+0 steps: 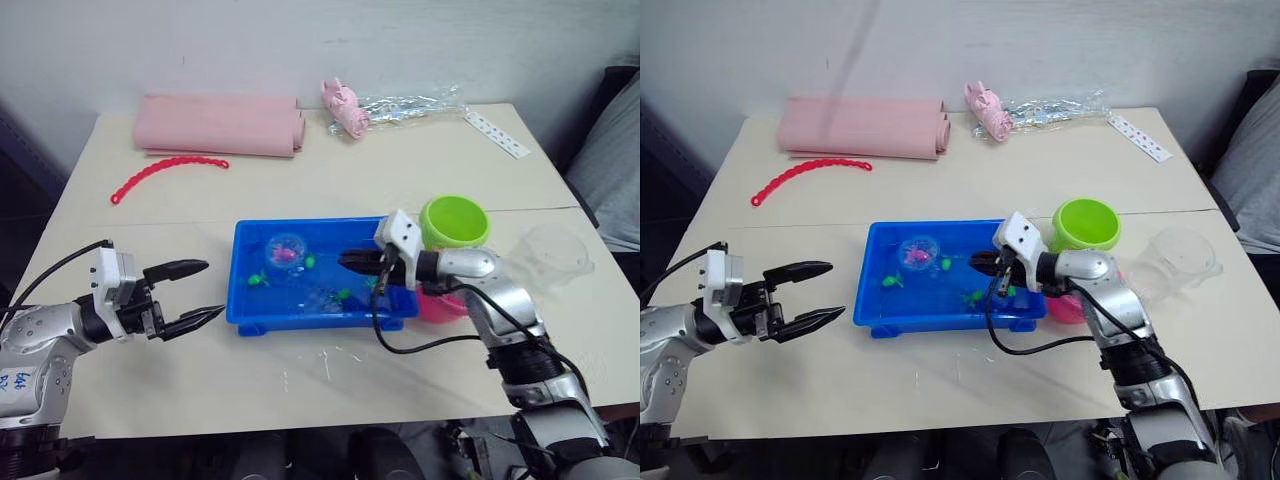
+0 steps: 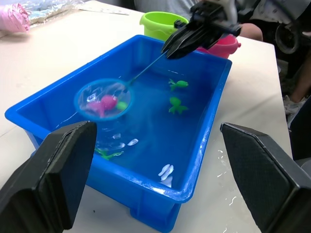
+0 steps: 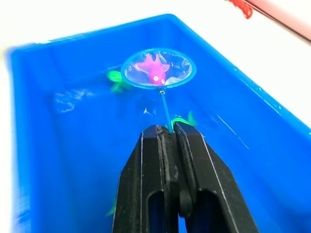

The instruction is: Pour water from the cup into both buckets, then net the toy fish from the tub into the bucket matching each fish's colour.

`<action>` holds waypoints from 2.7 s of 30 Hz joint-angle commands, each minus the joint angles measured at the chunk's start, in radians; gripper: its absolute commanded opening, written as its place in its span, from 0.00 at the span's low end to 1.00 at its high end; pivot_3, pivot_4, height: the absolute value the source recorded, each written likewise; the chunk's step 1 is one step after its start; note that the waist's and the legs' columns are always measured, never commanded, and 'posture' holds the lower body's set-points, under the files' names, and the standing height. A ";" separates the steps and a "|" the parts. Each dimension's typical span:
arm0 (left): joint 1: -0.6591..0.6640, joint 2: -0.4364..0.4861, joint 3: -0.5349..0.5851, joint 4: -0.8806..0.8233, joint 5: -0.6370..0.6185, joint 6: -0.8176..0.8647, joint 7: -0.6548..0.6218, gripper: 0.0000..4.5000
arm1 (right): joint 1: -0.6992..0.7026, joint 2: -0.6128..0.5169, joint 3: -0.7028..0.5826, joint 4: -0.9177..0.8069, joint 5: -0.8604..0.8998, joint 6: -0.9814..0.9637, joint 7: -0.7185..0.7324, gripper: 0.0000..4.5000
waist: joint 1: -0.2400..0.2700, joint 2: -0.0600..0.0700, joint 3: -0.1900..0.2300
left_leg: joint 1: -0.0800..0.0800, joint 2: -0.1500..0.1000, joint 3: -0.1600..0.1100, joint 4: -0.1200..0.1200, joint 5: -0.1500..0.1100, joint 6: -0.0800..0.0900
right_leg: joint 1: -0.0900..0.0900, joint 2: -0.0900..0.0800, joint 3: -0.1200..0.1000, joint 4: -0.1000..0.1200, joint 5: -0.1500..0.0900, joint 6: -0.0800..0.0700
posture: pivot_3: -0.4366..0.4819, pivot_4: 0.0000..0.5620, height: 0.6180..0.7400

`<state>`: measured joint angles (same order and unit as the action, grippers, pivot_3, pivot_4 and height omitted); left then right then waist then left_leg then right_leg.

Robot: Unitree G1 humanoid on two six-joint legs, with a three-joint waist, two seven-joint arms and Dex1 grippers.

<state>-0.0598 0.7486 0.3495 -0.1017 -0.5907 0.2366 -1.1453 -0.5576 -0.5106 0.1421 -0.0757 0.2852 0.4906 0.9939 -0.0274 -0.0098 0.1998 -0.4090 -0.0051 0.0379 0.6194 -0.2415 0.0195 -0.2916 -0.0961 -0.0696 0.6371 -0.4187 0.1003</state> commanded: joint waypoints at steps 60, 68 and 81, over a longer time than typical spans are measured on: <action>-0.436 -0.283 -0.336 0.143 0.005 0.043 -0.099 0.99 | 1.113 -0.067 -1.005 -0.240 -0.613 -1.352 -0.331 0.00 | 0.050 0.002 0.000 | 0.003 -0.001 0.002 0.001 0.002 -0.001 | 0.005 0.002 0.002 -0.007 0.000 0.000 | 0.48 0.27 1.00; -0.429 -0.297 -0.338 0.143 0.002 0.043 -0.096 0.99 | 1.129 -0.055 -1.054 -0.239 -0.810 -1.404 -0.526 0.00 | 0.050 0.002 0.000 | 0.003 -0.001 0.002 0.001 0.002 -0.002 | 0.005 0.003 0.003 -0.007 0.000 0.000 | 0.48 0.27 1.00; -0.406 -0.307 -0.331 0.134 0.003 0.038 -0.083 0.99 | 1.129 -0.115 -1.005 -0.247 -0.857 -1.342 -0.629 0.00 | 0.049 0.002 0.000 | 0.003 -0.001 0.002 0.001 0.002 -0.002 | 0.005 0.003 0.003 -0.006 0.000 0.000 | 0.48 0.27 1.00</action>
<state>-0.4655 0.4435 0.0107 0.0549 -0.5843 0.2861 -1.2338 0.5776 -0.5969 -0.8308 -0.3108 -0.5662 -0.8664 0.3955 0.0211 -0.0078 0.1997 -0.4057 -0.0057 0.0398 0.6202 -0.2393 0.0180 -0.2867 -0.0937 -0.0662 0.6313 -0.4187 0.1004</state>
